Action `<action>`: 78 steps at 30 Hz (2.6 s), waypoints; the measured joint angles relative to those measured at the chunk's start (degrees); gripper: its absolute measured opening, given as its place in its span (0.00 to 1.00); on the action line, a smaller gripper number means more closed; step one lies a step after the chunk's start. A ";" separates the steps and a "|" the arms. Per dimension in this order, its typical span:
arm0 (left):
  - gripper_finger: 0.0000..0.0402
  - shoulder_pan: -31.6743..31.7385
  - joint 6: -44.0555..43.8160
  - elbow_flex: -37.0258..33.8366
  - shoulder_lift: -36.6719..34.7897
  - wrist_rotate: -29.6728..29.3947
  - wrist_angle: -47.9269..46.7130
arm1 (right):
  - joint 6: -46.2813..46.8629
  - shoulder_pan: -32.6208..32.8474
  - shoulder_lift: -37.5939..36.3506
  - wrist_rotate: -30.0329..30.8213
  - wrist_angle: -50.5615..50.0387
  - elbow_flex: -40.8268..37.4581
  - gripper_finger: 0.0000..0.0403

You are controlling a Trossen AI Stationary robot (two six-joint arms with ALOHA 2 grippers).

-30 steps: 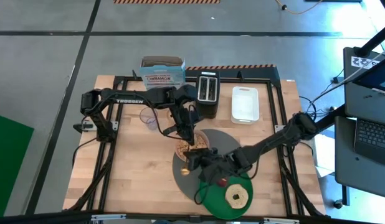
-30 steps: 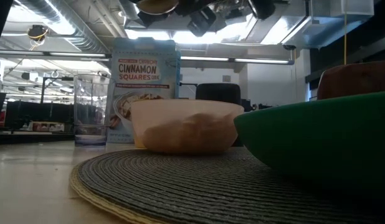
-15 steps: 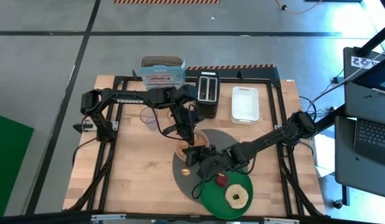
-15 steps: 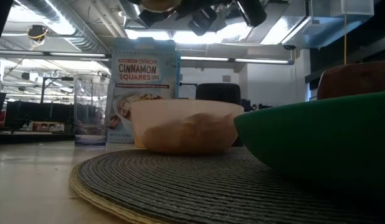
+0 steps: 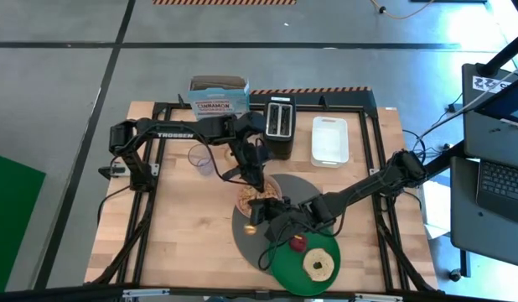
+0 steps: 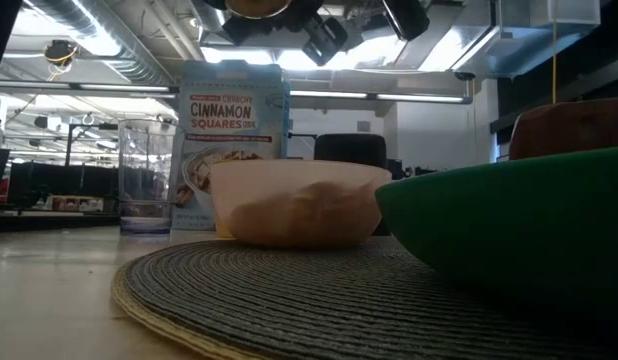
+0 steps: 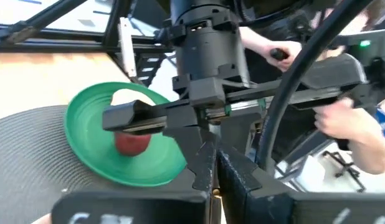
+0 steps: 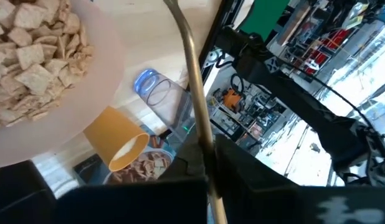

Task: Arrange a breakfast setting
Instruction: Put the gold spoon on the gray table mat

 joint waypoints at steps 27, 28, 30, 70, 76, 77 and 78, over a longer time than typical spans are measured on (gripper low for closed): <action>0.49 1.51 0.50 0.00 -0.22 -11.28 0.20 | 7.63 0.61 0.00 3.39 -1.43 -0.11 0.00; 0.51 1.85 0.32 0.00 -0.22 -10.90 0.21 | 7.77 0.89 0.00 3.52 -1.50 -0.11 0.00; 0.55 2.75 0.17 0.00 -0.65 -10.11 -0.53 | 8.18 1.17 0.00 3.98 -2.00 -0.11 0.00; 0.57 -22.21 3.54 -9.66 -23.06 -50.59 -15.56 | 90.86 -29.02 -28.89 -41.34 -8.37 -35.08 0.00; 0.57 -25.26 2.57 -16.50 -23.77 -55.47 -12.41 | 87.83 -30.46 -29.68 -48.25 -6.21 -41.89 0.00; 0.57 -25.24 2.35 -16.50 -24.38 -56.85 -13.06 | 85.02 -30.45 -29.90 -48.36 -7.47 -41.71 0.00; 0.57 -25.11 1.53 -16.50 -24.97 -58.43 -13.38 | 82.15 -30.24 -30.10 -48.54 -8.25 -41.48 0.00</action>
